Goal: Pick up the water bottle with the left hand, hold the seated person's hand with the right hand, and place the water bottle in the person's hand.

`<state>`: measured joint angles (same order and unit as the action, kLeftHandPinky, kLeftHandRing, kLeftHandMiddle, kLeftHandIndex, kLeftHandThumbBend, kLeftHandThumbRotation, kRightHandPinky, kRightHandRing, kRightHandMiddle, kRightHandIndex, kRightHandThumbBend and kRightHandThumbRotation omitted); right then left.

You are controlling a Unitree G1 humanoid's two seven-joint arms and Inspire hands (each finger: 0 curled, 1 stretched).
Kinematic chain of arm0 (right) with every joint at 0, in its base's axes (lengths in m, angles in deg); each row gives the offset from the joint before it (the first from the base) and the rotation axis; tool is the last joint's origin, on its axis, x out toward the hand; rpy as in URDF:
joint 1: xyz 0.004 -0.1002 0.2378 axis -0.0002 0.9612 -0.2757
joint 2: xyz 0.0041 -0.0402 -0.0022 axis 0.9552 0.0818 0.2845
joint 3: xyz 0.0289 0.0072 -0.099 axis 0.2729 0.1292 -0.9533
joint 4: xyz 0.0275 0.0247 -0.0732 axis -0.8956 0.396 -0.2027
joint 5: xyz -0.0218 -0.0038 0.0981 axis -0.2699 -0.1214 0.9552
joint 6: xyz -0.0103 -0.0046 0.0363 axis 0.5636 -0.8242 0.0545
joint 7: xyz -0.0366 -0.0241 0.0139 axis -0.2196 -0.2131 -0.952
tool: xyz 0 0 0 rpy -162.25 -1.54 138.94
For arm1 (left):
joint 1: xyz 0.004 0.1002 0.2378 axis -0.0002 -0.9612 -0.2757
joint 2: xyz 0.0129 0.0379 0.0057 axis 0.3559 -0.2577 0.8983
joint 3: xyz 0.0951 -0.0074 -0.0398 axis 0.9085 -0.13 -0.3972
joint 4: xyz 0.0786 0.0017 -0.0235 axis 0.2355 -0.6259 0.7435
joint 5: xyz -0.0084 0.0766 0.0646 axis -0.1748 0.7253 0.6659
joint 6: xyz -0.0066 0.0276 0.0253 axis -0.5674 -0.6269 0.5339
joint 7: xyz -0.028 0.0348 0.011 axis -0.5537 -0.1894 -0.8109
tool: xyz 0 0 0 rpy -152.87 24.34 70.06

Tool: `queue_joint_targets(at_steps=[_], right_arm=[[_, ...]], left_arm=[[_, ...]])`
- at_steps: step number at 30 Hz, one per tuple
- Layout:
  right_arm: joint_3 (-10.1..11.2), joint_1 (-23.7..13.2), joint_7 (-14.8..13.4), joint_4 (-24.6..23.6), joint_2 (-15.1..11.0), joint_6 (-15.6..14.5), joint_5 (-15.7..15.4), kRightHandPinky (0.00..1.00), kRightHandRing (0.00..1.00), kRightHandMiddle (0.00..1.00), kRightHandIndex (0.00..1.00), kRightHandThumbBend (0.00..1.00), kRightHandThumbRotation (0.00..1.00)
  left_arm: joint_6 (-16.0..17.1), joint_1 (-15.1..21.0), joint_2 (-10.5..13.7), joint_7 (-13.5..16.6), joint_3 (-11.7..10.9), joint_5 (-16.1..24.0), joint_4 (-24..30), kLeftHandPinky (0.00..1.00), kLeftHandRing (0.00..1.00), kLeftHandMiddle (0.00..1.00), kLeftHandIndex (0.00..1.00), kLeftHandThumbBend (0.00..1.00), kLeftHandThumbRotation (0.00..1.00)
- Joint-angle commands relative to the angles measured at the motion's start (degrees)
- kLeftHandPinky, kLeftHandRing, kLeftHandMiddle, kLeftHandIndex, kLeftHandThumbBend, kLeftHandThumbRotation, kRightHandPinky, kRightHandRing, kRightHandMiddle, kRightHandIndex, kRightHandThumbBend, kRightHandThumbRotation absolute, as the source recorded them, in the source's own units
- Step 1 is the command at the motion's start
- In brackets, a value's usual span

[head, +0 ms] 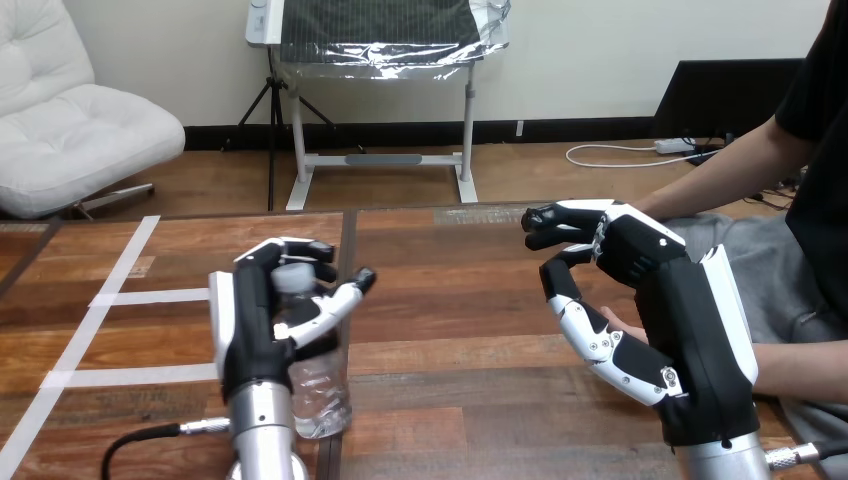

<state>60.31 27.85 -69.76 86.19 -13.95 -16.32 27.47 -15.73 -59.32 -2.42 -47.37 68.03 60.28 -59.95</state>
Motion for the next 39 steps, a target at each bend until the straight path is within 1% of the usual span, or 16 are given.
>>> queue_joint_targets(at_steps=[1,7,10,13,14,16,17,18,21,27,33,39], right_arm=[[0.5,-3.9,0.0,0.1,-0.4,1.4,0.8,0.5,0.64,0.69,0.63,0.31,0.0],[0.7,-4.3,-0.5,0.4,-0.2,1.5,0.1,0.5,0.63,0.69,0.63,0.33,0.0],[0.8,-4.4,-0.6,0.6,-0.2,1.7,0.0,0.5,0.63,0.68,0.63,0.33,0.01],[0.7,-4.5,-0.3,0.7,-0.2,1.6,0.7,0.5,0.63,0.68,0.63,0.34,0.01],[0.8,-4.7,-0.2,0.9,-0.3,1.7,0.9,0.51,0.63,0.68,0.63,0.35,0.03],[1.1,-4.9,-0.2,1.2,-0.6,2.0,1.1,0.51,0.63,0.69,0.63,0.36,0.03],[1.2,-5.0,-0.2,1.3,-0.7,2.1,1.1,0.51,0.63,0.69,0.63,0.36,0.03],[1.4,-5.0,-0.5,1.3,-0.8,2.1,0.4,0.51,0.63,0.69,0.64,0.37,0.03],[1.9,-5.1,-1.0,1.2,-1.0,2.1,-0.8,0.51,0.63,0.69,0.64,0.38,0.03],[2.3,-5.3,-0.9,1.3,-1.2,2.1,-1.2,0.52,0.64,0.7,0.64,0.44,0.02],[3.6,-5.3,-1.6,1.1,-1.6,1.7,-2.9,0.53,0.65,0.7,0.64,0.49,0.01],[3.8,-5.0,-1.2,0.5,-2.0,0.9,-1.8,0.55,0.67,0.71,0.65,0.53,0.0]], left_arm=[[-0.5,1.1,-0.5,-0.5,1.0,1.4,6.4,0.32,0.38,0.44,0.44,0.76,0.0],[-1.8,0.2,-1.0,-0.8,1.5,2.9,9.2,0.33,0.38,0.44,0.44,0.76,0.0],[-2.4,-0.3,-1.4,-1.2,1.8,2.9,10.9,0.33,0.38,0.44,0.44,0.75,0.0],[-1.6,-0.6,-1.4,-1.5,2.1,3.1,11.7,0.33,0.38,0.44,0.44,0.75,0.0],[-1.4,-1.0,-1.7,-1.7,2.3,3.2,12.7,0.33,0.37,0.44,0.44,0.74,0.0],[-0.5,-1.4,-1.8,-2.2,2.6,3.3,13.8,0.33,0.37,0.44,0.44,0.74,0.0],[-0.3,-1.5,-1.9,-2.3,2.7,3.3,14.0,0.33,0.37,0.44,0.44,0.74,0.0],[-0.2,-1.6,-1.9,-2.3,2.7,3.3,14.2,0.33,0.37,0.44,0.44,0.74,0.0],[-0.2,-1.8,-2.1,-2.6,2.8,3.3,14.9,0.33,0.37,0.44,0.44,0.74,0.0],[-0.3,-2.3,-2.4,-2.9,3.0,3.6,16.0,0.33,0.38,0.44,0.43,0.73,0.0],[0.4,-2.8,-2.3,-3.1,3.4,4.4,17.0,0.34,0.38,0.44,0.44,0.71,0.0],[-0.4,-3.3,-2.5,-3.5,3.6,4.7,18.1,0.34,0.38,0.44,0.44,0.7,0.0]])
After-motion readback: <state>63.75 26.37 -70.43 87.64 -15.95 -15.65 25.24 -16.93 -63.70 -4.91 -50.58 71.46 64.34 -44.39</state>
